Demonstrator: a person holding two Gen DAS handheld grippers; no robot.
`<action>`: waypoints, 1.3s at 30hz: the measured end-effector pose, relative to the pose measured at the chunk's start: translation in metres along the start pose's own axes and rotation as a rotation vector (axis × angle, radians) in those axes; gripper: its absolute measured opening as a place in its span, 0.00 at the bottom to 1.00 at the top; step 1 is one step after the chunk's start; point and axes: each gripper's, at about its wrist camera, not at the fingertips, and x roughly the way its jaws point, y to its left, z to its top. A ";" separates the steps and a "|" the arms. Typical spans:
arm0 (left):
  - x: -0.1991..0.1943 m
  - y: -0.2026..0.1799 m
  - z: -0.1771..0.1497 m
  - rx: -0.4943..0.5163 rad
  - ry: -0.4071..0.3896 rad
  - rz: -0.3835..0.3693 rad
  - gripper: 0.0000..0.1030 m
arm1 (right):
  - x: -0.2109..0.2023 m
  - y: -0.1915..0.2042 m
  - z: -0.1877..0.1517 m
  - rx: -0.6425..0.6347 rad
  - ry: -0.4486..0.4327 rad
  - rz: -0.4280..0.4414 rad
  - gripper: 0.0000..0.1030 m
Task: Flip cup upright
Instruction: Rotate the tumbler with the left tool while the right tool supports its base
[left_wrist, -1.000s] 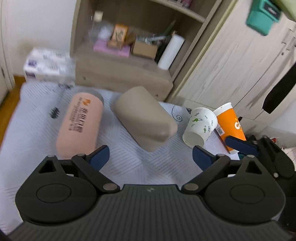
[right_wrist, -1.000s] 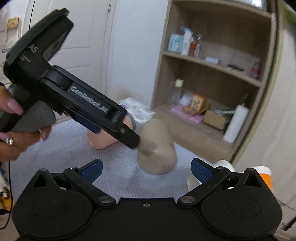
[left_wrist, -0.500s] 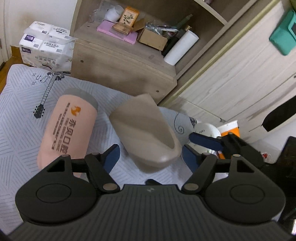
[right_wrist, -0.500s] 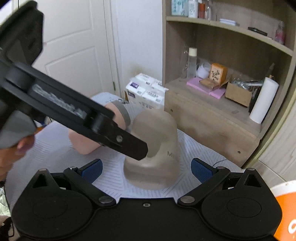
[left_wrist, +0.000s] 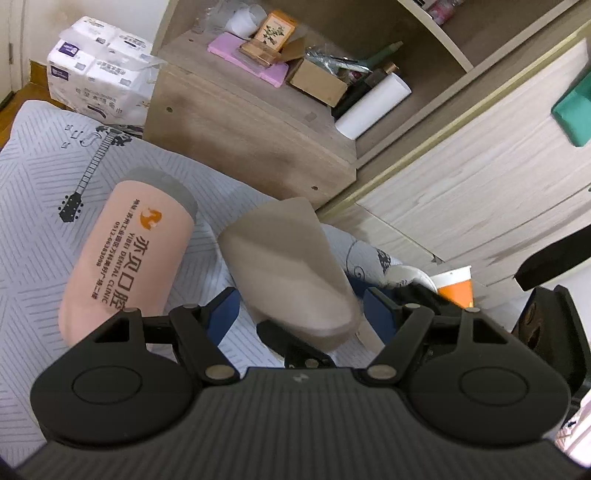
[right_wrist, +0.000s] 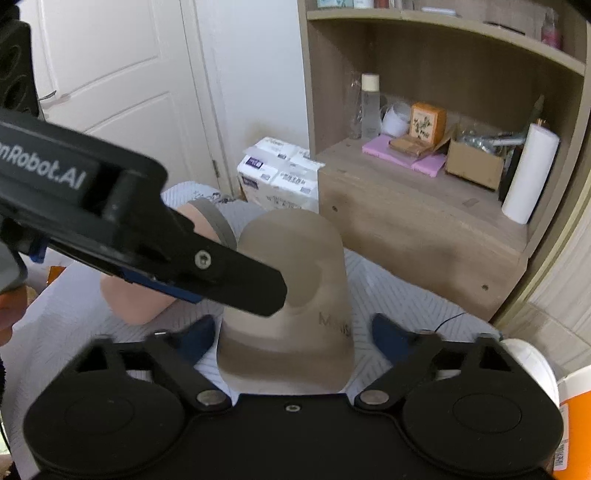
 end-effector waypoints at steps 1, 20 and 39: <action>0.000 0.000 0.000 -0.009 -0.004 -0.003 0.71 | 0.000 0.003 0.001 -0.009 0.005 -0.014 0.79; -0.008 -0.003 -0.029 0.017 0.042 -0.057 0.68 | -0.047 0.020 -0.039 0.173 0.003 -0.095 0.79; -0.042 0.008 -0.091 0.129 0.127 -0.158 0.64 | -0.088 0.052 -0.086 0.310 0.013 -0.066 0.79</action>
